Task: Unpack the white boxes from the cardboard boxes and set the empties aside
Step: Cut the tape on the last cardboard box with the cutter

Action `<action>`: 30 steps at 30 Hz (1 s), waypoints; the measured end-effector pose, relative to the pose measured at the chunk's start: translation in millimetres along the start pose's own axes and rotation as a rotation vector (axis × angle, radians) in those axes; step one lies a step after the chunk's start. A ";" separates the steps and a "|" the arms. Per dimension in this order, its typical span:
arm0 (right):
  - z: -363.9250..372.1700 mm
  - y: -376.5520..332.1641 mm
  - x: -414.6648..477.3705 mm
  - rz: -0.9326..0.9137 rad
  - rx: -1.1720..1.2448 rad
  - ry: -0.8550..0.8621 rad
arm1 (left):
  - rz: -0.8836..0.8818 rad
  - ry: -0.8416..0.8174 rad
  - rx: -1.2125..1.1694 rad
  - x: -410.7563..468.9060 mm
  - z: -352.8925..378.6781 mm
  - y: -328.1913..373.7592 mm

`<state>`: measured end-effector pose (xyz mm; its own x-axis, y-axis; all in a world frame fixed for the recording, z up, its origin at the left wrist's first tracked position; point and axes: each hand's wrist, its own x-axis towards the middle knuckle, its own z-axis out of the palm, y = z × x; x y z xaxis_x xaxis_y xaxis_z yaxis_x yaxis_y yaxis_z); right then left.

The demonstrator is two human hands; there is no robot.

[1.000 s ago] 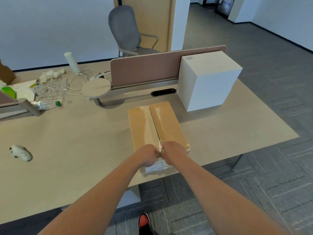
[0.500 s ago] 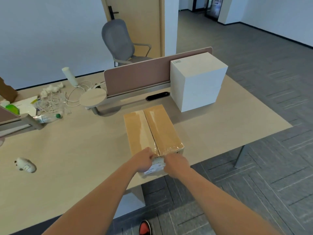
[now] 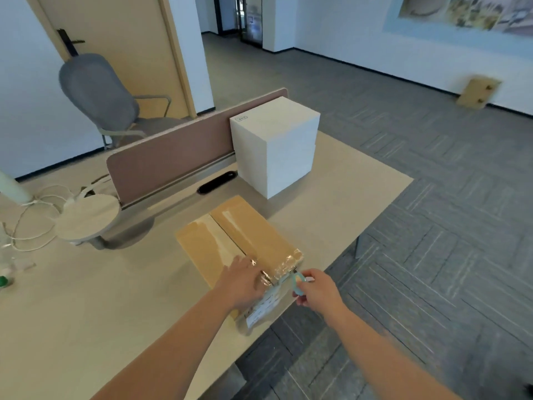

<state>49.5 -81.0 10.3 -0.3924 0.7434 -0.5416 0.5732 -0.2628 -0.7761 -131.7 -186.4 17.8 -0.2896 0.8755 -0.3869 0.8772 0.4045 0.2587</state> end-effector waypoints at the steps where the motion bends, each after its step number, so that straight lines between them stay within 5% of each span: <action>1: 7.7 6.9 -2.8 0.025 0.066 0.028 | 0.013 -0.032 0.059 -0.4 0.9 -6.3; 11: 70.7 18.4 -14.9 0.109 0.522 0.220 | 0.055 -0.123 0.154 2.3 4.0 -23.2; 30: 83.5 18.9 -11.1 0.085 0.491 0.259 | 0.080 -0.117 0.166 3.2 5.8 -24.8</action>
<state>4.7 -145.5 -25.3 -0.1341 0.8176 -0.5599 0.1686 -0.5380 -0.8259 -152.1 -195.2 5.0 -0.1782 0.8624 -0.4738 0.9496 0.2770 0.1470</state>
